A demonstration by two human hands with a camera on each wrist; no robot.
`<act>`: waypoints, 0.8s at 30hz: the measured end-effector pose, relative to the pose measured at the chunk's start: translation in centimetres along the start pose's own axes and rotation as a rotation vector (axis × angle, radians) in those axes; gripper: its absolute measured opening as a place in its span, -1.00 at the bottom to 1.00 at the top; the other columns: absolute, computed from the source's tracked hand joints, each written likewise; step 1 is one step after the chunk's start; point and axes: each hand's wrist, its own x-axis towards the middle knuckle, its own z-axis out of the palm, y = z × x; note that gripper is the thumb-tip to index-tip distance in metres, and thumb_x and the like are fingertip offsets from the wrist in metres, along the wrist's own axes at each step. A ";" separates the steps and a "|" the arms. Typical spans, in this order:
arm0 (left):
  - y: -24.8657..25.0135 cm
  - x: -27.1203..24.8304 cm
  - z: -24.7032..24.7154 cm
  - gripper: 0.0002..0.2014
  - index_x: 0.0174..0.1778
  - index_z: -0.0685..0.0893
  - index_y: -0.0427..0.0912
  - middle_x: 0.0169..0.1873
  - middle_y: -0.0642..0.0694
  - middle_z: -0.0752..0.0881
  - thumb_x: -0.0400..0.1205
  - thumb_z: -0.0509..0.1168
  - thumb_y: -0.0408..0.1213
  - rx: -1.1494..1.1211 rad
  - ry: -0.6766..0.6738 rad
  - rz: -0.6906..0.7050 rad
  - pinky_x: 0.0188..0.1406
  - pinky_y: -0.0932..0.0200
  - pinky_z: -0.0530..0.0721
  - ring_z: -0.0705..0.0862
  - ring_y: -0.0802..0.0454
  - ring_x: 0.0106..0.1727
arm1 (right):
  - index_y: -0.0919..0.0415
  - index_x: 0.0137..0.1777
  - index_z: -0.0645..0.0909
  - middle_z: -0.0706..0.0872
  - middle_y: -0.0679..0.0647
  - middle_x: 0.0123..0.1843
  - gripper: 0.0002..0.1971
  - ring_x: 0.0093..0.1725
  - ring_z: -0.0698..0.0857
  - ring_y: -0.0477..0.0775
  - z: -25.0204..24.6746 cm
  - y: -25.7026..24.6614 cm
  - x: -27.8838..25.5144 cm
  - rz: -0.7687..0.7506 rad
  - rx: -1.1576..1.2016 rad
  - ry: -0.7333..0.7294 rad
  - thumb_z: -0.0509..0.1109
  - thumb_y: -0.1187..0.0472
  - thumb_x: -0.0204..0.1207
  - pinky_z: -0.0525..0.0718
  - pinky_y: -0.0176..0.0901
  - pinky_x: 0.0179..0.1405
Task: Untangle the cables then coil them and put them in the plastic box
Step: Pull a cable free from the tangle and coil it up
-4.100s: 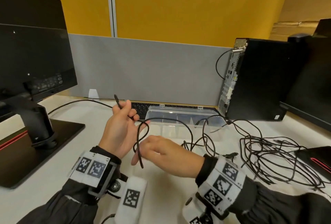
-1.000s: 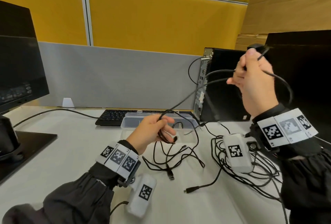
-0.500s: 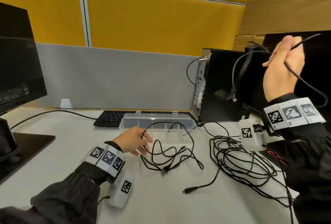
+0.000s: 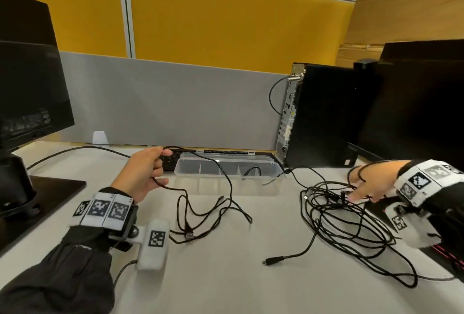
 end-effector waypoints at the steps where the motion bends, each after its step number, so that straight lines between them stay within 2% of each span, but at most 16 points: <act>1: -0.1 0.0 0.0 -0.74 -0.07 0.60 -0.13 -0.71 0.13 0.27 0.75 0.02 -0.19 -0.002 -0.001 0.012 -0.48 0.18 0.37 0.23 0.22 -0.69 | 0.10 0.58 0.24 0.44 0.14 0.51 -0.19 -0.01 0.75 0.06 -0.3 0.0 -0.4 0.030 0.067 0.028 0.34 -0.29 0.42 0.70 -0.08 0.09; 3: -0.4 0.0 -0.1 -0.74 -0.03 0.63 -0.11 -0.69 0.14 0.28 0.75 0.04 -0.16 -0.002 -0.014 0.027 -0.49 0.20 0.31 0.23 0.22 -0.68 | 0.20 0.58 0.23 0.53 0.23 0.39 -0.14 -0.14 0.73 0.13 -1.1 -0.6 -1.3 0.078 0.205 0.112 0.04 -0.42 0.46 0.69 -0.12 -0.22; 4: -0.5 0.0 -0.1 -0.74 -0.01 0.63 -0.11 -0.69 0.15 0.27 0.75 0.05 -0.15 0.000 -0.023 0.029 -0.51 0.22 0.28 0.23 0.22 -0.67 | 0.29 0.54 0.30 0.62 0.22 0.20 -0.07 -0.24 0.67 0.07 -1.5 -0.9 -1.4 0.098 0.174 0.162 -0.09 -0.46 0.41 0.61 -0.21 -0.34; 5: -0.6 -0.1 0.0 -0.74 -0.01 0.64 -0.11 -0.68 0.15 0.27 0.74 0.05 -0.14 0.001 -0.030 0.029 -0.53 0.23 0.26 0.22 0.22 -0.66 | 0.36 0.46 0.39 0.63 0.18 -0.01 -0.03 -0.28 0.60 0.01 -1.9 -1.1 -1.5 0.112 0.083 0.215 -0.17 -0.46 0.39 0.56 -0.27 -0.34; 6: -0.6 -0.1 0.0 -0.74 0.00 0.64 -0.10 -0.67 0.14 0.27 0.74 0.05 -0.14 0.003 -0.036 0.029 -0.55 0.25 0.26 0.22 0.21 -0.66 | 0.39 0.40 0.44 0.61 0.14 -0.09 -0.07 -0.23 0.60 0.00 -2.1 -1.4 -1.5 0.124 0.001 0.273 -0.20 -0.42 0.45 0.58 -0.28 -0.22; 8: -0.7 -0.2 0.0 -0.74 -0.01 0.64 -0.11 -0.65 0.13 0.27 0.74 0.06 -0.13 0.006 -0.045 0.024 -0.58 0.27 0.27 0.22 0.20 -0.64 | 0.36 0.39 0.46 0.65 0.18 0.13 -0.21 0.11 0.64 0.08 -2.3 -2.3 -1.1 0.147 -0.116 0.390 -0.14 -0.33 0.58 0.55 -0.16 0.22; 9: -0.8 -0.2 0.0 -0.75 -0.01 0.64 -0.11 -0.65 0.13 0.28 0.74 0.06 -0.13 0.009 -0.047 0.021 -0.59 0.28 0.28 0.22 0.20 -0.63 | 0.34 0.38 0.47 0.63 0.20 0.25 -0.26 0.24 0.62 0.12 -2.3 -2.6 -1.0 0.156 -0.138 0.396 -0.11 -0.30 0.61 0.49 -0.10 0.31; 10: -0.8 -0.2 -0.1 -0.74 0.00 0.64 -0.11 -0.64 0.12 0.29 0.74 0.07 -0.13 0.011 -0.048 0.018 -0.60 0.28 0.28 0.23 0.19 -0.63 | 0.32 0.31 0.51 0.65 0.22 0.23 -0.31 0.22 0.63 0.13 -2.4 -2.9 -0.9 0.155 -0.117 0.386 -0.08 -0.28 0.63 0.51 -0.08 0.28; 11: -0.8 -0.2 -0.1 -0.74 0.00 0.64 -0.11 -0.64 0.12 0.30 0.74 0.07 -0.13 0.011 -0.047 0.014 -0.60 0.29 0.29 0.23 0.19 -0.62 | 0.30 0.15 0.56 0.70 0.23 0.03 -0.40 0.02 0.69 0.13 -2.5 -3.0 -0.5 0.147 -0.038 0.361 -0.01 -0.25 0.64 0.59 -0.06 0.12; 12: -0.8 -0.2 -0.2 -0.74 0.01 0.65 -0.11 -0.64 0.12 0.30 0.74 0.07 -0.13 0.010 -0.047 0.010 -0.60 0.29 0.29 0.23 0.19 -0.62 | 0.29 -0.03 0.54 0.67 0.19 -0.25 -0.48 -0.27 0.68 0.11 -2.7 -3.3 -0.5 0.119 0.129 0.315 0.10 -0.22 0.62 0.66 -0.05 -0.12; 13: -0.8 -0.2 -0.2 -0.74 0.01 0.64 -0.11 -0.64 0.12 0.31 0.74 0.07 -0.13 0.009 -0.047 0.008 -0.59 0.28 0.29 0.23 0.18 -0.62 | 0.32 -0.10 0.50 0.59 0.17 -0.43 -0.52 -0.46 0.63 0.10 -2.9 -3.4 -0.4 0.092 0.351 0.262 0.22 -0.19 0.58 0.69 -0.08 -0.30; 14: -0.8 -0.2 -0.2 -0.74 0.01 0.64 -0.12 -0.64 0.11 0.31 0.74 0.07 -0.14 0.008 -0.046 0.007 -0.58 0.28 0.29 0.23 0.18 -0.61 | 0.36 -0.04 0.52 0.62 0.18 -0.46 -0.53 -0.50 0.66 0.14 -2.9 -3.3 -0.2 0.060 0.545 0.214 0.31 -0.14 0.54 0.71 -0.05 -0.37; 16: -0.9 -0.4 -0.2 -0.75 0.01 0.64 -0.13 -0.63 0.10 0.31 0.74 0.07 -0.15 0.009 -0.048 0.008 -0.54 0.26 0.28 0.24 0.17 -0.60 | 0.42 0.21 0.53 0.77 0.30 -0.18 -0.44 -0.20 0.79 0.26 -2.8 -3.6 -0.1 -0.019 0.727 0.060 0.31 -0.12 0.53 0.76 0.07 -0.25; 18: -0.9 -0.6 0.0 -0.75 0.02 0.65 -0.13 -0.62 0.10 0.31 0.74 0.07 -0.16 0.002 -0.055 0.008 -0.53 0.25 0.28 0.24 0.17 -0.59 | 0.40 0.37 0.45 0.76 0.31 0.07 -0.38 0.04 0.76 0.28 -2.1 -4.4 -0.2 -0.100 0.822 -0.059 0.21 -0.16 0.56 0.74 0.14 -0.08; 21: -0.7 -1.1 0.5 -0.74 0.04 0.67 -0.12 -0.61 0.09 0.30 0.73 0.08 -0.15 -0.005 -0.100 0.019 -0.53 0.25 0.30 0.23 0.17 -0.58 | 0.31 0.42 0.43 0.75 0.25 0.12 -0.44 0.07 0.76 0.24 -1.1 -6.8 -1.0 -0.286 0.930 -0.101 0.15 -0.12 0.61 0.72 0.16 -0.02; 24: 0.0 -2.1 1.4 -0.72 0.12 0.68 -0.13 -0.56 0.07 0.28 0.72 0.09 -0.14 -0.004 -0.216 0.064 -0.48 0.25 0.32 0.24 0.18 -0.56 | 0.12 0.47 0.38 0.69 0.09 0.25 -0.51 0.16 0.72 0.09 0.0 -11.2 -3.0 -0.584 0.862 -0.038 0.20 -0.08 0.60 0.74 0.07 0.06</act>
